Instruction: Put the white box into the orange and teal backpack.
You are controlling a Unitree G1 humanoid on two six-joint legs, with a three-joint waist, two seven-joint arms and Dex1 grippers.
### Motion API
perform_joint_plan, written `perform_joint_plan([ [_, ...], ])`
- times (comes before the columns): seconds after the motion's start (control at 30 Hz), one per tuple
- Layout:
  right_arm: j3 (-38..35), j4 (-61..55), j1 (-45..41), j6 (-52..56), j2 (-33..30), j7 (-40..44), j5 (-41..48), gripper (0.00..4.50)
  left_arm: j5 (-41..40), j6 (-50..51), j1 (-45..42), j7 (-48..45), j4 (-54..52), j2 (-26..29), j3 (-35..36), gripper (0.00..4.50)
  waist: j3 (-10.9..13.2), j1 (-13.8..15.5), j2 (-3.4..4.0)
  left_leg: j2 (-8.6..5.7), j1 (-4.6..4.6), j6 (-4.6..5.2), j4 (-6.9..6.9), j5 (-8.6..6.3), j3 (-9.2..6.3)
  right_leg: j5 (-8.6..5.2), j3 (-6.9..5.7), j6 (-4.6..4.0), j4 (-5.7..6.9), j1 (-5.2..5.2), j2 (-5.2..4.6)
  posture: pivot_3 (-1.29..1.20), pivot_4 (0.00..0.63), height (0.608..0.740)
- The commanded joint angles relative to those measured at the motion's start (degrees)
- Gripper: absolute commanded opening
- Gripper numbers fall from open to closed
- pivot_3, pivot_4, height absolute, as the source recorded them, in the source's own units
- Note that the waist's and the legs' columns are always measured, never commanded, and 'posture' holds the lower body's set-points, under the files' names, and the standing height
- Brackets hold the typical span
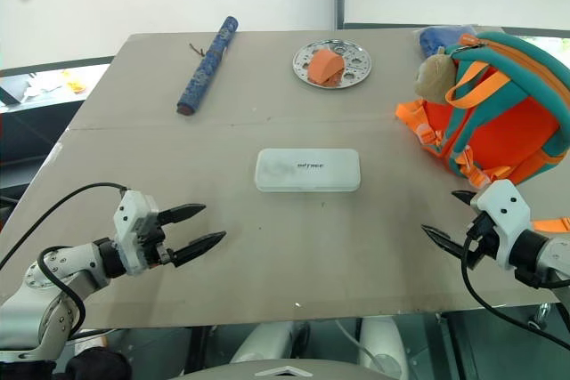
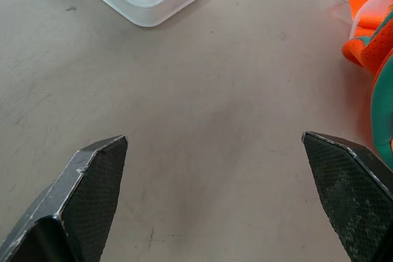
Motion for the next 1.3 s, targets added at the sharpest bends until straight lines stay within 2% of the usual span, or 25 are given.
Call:
perform_joint_plan([
  [0.03,-0.98,-1.71,-0.47,-0.99,0.2,-0.68,0.43,4.5,-0.97,-0.14,-1.34,1.1,-0.57,-0.49,1.01,4.43,0.0,0.0,0.0,0.0,0.0,0.0,0.0,0.0,0.0,0.0,0.0,0.0,0.0,0.0,0.0,0.0,0.15,0.737],
  [0.23,1.83,-6.5,-2.3,1.58,2.22,-5.81,0.08,4.5,-2.61,3.79,-5.37,6.75,-2.6,-3.51,0.43,4.43,0.0,0.02,-0.01,0.02,0.01,-0.01,0.01,0.0,-0.04,0.01,-0.03,0.0,0.03,0.01,0.01,0.0,0.15,0.737],
  [0.33,4.72,-6.16,-7.11,5.56,3.63,-9.29,1.62,4.5,-4.85,7.99,-9.95,11.52,-1.15,-5.13,1.34,4.43,-0.01,-0.01,-0.07,0.02,0.01,-0.01,0.02,0.0,-0.09,0.01,0.01,0.0,0.01,0.0,0.01,0.0,0.15,0.737],
  [0.43,6.53,-4.35,-12.51,10.01,5.71,-12.83,3.1,3.62,-8.8,15.54,-14.1,16.81,-0.05,-6.55,2.79,3.57,-0.01,0.01,-0.07,0.01,0.01,-0.02,0.04,0.0,-0.31,0.03,-0.01,-0.02,0.05,0.0,0.01,0.0,0.15,0.737],
  [0.53,9.81,-3.16,-17.73,13.15,7.72,-16.76,2.16,1.99,-10.33,20.53,-17.06,19.93,0.75,-6.97,2.69,1.96,-0.02,-0.1,-0.07,0.01,0.01,-0.03,0.02,0.0,-0.34,0.03,0.01,-0.03,0.05,-0.04,0.05,0.0,0.15,0.737],
  [0.67,17.62,-0.76,-24.06,15.54,8.43,-19.85,-1.94,0.15,-12.04,28.85,-21.96,26.01,2.22,-7.51,2.42,0.11,-0.02,-0.09,-0.08,0.0,-0.18,-0.06,0.03,-0.01,-0.38,0.04,0.0,-0.04,0.08,-0.26,0.06,0.0,0.15,0.737],
  [0.8,24.27,4.06,-31.08,16.05,11.77,-22.89,-5.93,0.06,-14.93,37.07,-26.74,31.35,4.63,-9.5,3.43,0.04,-0.02,-0.1,-0.08,-0.01,-0.23,-0.08,0.03,-0.01,-0.37,0.06,0.0,-0.07,0.09,-0.31,0.06,0.0,0.15,0.737],
  [0.9,27.02,6.45,-34.2,15.82,13.47,-23.08,-7.6,0.06,-21.85,43.42,-27.47,27.51,5.06,-8.23,5.74,0.04,-0.02,-0.27,-0.09,-0.02,-0.27,-0.08,0.03,-0.01,-0.37,0.06,0.02,-0.07,0.11,-0.38,0.07,0.0,0.15,0.737],
  [1.03,28.23,7.63,-35.87,15.44,13.7,-21.99,-8.44,0.0,-24.05,48.82,-28.5,24.32,6.2,-3.9,4.14,1.88,-0.02,-0.68,-0.09,-0.02,-0.4,-0.14,-0.05,-0.04,-0.42,0.06,0.0,-0.09,0.15,-0.57,0.1,0.0,0.15,0.737],
  [1.07,28.27,7.81,-36.1,15.38,13.75,-21.79,-8.54,0.0,-24.31,49.49,-28.81,23.91,6.64,-3.34,3.86,2.19,-0.03,-0.71,-0.09,-0.02,-0.4,-0.14,-0.06,-0.05,-0.42,0.06,0.0,-0.09,0.15,-0.58,0.1,0.0,0.15,0.737],
  [1.1,28.31,8.02,-36.39,15.32,13.71,-21.56,-8.69,0.0,-24.88,50.46,-29.47,23.11,7.39,-2.87,3.63,2.77,-0.03,-0.74,-0.09,-0.02,-0.4,-0.14,-0.06,-0.05,-0.41,0.06,0.01,-0.09,0.14,-0.57,0.1,0.0,0.15,0.737],
  [1.2,28.76,9.16,-37.41,15.07,13.65,-20.95,-9.35,0.0,-23.94,52.18,-33.66,24.17,12.07,-3.97,2.49,4.25,-0.03,-0.74,-0.09,-0.02,-0.39,-0.15,-0.01,-0.04,-0.4,0.09,0.02,-0.12,0.17,-0.55,0.1,0.0,0.15,0.737],
  [1.23,29.11,9.81,-37.79,14.93,13.64,-20.71,-9.69,0.0,-23.62,52.93,-35.11,24.02,13.49,-4.28,1.46,4.44,-0.03,-0.62,-0.1,-0.02,-0.39,-0.15,0.02,-0.04,-0.42,0.1,0.0,-0.13,0.19,-0.54,0.11,0.0,0.15,0.737],
  [1.3,30.0,11.18,-38.46,14.4,13.55,-20.3,-10.65,0.0,-23.32,54.33,-37.59,23.79,16.12,-5.04,-0.17,4.44,-0.05,-0.69,-0.13,-0.01,-0.38,-0.21,0.04,0.0,-0.38,0.17,-0.02,-0.21,0.18,-0.52,0.17,0.0,0.15,0.737],
])
